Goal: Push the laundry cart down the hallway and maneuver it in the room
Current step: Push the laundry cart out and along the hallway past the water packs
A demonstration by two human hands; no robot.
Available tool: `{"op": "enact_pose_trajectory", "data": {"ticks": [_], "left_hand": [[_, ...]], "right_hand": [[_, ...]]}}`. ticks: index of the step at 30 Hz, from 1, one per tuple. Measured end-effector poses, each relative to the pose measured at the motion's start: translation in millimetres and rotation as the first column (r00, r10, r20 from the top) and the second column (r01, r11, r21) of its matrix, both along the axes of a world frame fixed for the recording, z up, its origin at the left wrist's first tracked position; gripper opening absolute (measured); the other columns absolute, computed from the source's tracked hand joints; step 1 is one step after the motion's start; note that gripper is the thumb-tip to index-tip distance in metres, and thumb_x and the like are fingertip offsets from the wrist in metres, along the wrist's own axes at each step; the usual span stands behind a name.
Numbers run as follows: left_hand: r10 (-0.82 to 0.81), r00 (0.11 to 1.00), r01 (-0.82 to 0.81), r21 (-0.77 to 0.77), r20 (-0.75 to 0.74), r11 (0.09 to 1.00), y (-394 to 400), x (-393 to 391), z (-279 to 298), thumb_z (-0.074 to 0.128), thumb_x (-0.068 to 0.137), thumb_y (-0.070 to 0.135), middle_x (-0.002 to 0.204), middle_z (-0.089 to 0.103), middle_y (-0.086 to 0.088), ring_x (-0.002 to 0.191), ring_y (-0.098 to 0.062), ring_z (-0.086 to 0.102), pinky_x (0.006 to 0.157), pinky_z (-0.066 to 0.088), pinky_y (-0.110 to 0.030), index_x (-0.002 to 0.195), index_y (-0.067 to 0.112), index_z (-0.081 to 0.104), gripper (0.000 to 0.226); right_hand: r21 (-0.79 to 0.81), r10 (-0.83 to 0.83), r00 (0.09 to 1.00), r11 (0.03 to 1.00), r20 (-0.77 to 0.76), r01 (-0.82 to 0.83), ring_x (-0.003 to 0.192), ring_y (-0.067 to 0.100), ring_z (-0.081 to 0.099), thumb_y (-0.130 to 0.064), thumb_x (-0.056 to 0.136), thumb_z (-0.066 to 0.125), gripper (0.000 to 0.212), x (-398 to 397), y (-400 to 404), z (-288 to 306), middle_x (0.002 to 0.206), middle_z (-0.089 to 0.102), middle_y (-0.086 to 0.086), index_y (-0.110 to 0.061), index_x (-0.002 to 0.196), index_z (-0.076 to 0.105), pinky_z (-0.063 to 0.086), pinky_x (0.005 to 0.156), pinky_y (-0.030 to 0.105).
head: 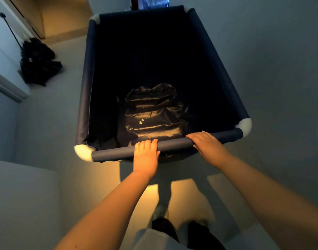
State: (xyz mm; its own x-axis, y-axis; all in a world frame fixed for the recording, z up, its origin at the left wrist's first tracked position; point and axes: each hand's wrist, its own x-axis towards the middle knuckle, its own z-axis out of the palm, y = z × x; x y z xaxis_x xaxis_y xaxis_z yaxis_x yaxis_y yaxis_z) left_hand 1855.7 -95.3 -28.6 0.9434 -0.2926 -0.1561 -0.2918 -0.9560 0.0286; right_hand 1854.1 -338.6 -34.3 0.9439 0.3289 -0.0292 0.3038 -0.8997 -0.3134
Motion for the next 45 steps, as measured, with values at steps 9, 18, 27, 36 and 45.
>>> {"op": "enact_pose_trajectory", "data": {"ticks": [9, 18, 27, 36, 45], "left_hand": [[0.139, 0.990, -0.139, -0.004, 0.039, 0.990, -35, 25, -6, 0.038, 0.097, 0.034, 0.122, 0.051, -0.006, 0.110, -0.025, 0.045, 0.098, 0.031, -0.037, 0.134, 0.015, 0.031, 0.043], [0.256, 0.964, -0.256, -0.013, 0.067, 0.967, -74, -5, -9, 0.042, 0.096, 0.036, 0.121, 0.053, -0.006, 0.108, -0.025, 0.047, 0.095, 0.033, -0.036, 0.133, 0.015, 0.034, 0.042], [0.121, 0.990, -0.109, -0.154, 0.071, 0.982, -103, -66, -7, 0.045, 0.095, 0.024, 0.146, 0.038, -0.010, 0.132, -0.028, 0.034, 0.112, 0.021, -0.039, 0.145, 0.010, 0.022, 0.057], [-0.278, 0.959, 0.276, 0.041, 0.059, 0.960, -119, -121, -11, 0.024, 0.092, 0.007, 0.151, -0.021, -0.014, 0.138, -0.030, -0.022, 0.113, -0.010, -0.041, 0.140, 0.001, -0.022, 0.067], [-0.420, 0.907, 0.417, 0.091, 0.018, 0.904, -132, -141, -2, 0.019, 0.098, 0.015, 0.147, -0.028, -0.017, 0.131, -0.031, -0.031, 0.110, -0.014, -0.042, 0.136, -0.001, -0.026, 0.062]], "right_hand": [[-0.011, 0.124, 0.992, 0.992, 0.000, -0.124, 0.117, 0.027, 0.050, -0.009, 0.090, 0.055, 0.040, 57, -31, 1, 0.126, 0.058, 0.009, -0.011, 0.130, 0.048, 0.024, 0.109, 0.038], [0.000, 0.216, 0.976, 0.976, -0.007, -0.216, 0.118, 0.026, 0.048, -0.006, 0.089, 0.054, 0.040, 58, -61, 0, 0.126, 0.057, 0.008, -0.011, 0.129, 0.048, 0.020, 0.111, 0.037], [0.012, 0.217, 0.972, 0.976, 0.094, -0.219, 0.130, 0.029, 0.041, 0.005, 0.085, 0.056, 0.050, 14, -99, -11, 0.135, 0.052, 0.012, -0.010, 0.132, 0.048, 0.019, 0.113, 0.042], [-0.009, 0.136, 0.988, 0.991, 0.075, -0.136, 0.138, 0.026, 0.027, 0.022, 0.071, 0.055, 0.076, -25, -130, -17, 0.145, 0.041, 0.010, -0.011, 0.138, 0.039, 0.015, 0.114, 0.042], [-0.007, -0.142, 0.990, 0.990, 0.020, 0.142, 0.143, 0.025, 0.014, -0.010, 0.097, 0.045, 0.048, -64, -117, -4, 0.153, 0.028, 0.011, -0.006, 0.143, 0.031, 0.022, 0.113, 0.041]]}}
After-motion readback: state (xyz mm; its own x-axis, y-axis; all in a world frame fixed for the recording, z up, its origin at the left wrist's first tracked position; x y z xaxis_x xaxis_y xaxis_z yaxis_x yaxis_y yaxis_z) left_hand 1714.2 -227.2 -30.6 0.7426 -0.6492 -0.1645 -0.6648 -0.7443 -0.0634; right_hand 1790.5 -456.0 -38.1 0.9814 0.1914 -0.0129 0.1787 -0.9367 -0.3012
